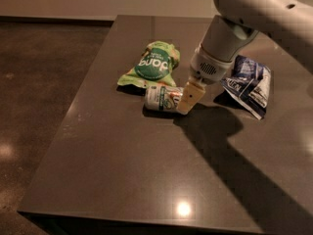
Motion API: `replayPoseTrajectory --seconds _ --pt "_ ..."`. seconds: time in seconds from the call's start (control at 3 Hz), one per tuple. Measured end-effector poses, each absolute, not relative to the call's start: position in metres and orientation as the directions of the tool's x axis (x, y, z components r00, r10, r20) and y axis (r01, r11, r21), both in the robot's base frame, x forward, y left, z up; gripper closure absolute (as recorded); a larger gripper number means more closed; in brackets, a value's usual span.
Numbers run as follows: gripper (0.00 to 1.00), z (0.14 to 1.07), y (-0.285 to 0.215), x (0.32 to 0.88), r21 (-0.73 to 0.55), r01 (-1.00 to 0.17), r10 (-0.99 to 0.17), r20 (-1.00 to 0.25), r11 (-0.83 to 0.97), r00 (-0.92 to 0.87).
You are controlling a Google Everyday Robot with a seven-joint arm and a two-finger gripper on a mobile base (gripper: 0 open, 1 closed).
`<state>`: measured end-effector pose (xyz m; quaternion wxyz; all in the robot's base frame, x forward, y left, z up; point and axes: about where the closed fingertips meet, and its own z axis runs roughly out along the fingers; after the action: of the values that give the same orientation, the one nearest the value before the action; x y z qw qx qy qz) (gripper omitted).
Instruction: Move 7up can near green rice chip bag
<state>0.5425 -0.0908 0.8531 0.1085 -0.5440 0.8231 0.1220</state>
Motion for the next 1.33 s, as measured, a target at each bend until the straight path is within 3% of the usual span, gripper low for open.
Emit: replayPoseTrajectory --seconds 1.0,1.33 --pt "0.16 0.8499 -0.085 0.5428 0.09 -0.928 -0.874 -0.314 0.363 -0.372" --pt "0.0 0.8495 -0.0839 0.5429 0.089 -0.928 -0.874 -0.315 0.361 -0.37"
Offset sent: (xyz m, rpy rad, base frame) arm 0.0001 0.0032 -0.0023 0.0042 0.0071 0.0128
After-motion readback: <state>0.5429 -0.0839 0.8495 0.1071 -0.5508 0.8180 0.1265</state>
